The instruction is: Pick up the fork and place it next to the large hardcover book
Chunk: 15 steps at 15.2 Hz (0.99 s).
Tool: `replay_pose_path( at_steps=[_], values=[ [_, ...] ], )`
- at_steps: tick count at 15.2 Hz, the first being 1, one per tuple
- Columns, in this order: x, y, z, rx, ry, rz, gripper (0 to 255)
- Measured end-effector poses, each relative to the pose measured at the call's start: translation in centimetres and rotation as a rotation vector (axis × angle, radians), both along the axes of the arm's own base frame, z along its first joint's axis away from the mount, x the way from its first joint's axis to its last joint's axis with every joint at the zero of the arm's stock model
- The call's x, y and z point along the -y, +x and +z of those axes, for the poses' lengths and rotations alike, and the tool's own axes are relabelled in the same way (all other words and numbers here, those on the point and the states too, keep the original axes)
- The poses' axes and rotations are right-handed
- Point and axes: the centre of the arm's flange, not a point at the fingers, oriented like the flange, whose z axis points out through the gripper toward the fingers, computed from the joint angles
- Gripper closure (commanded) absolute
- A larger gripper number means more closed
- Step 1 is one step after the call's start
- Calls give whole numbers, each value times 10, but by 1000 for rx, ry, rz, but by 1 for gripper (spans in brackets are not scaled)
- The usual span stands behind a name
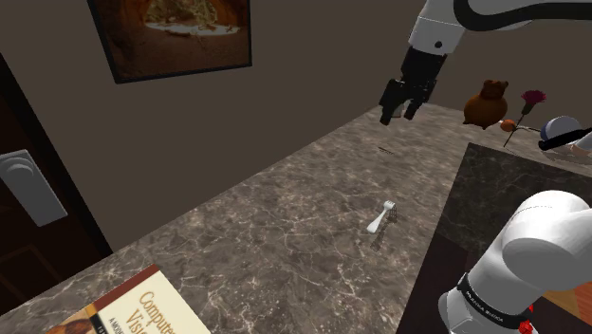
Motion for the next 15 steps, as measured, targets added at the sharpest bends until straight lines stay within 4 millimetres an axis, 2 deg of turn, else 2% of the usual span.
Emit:
replay_pose_path(
  at_steps=[2, 4, 9, 15],
  values=[
    [3, 2, -6, -5, 4, -27, 0],
    [8, 3, -26, -23, 20, -122, 0],
    [17, 7, -88, -77, 68, -414, 0],
    [32, -1, -164, -143, 128, -775, 0]
  ],
)
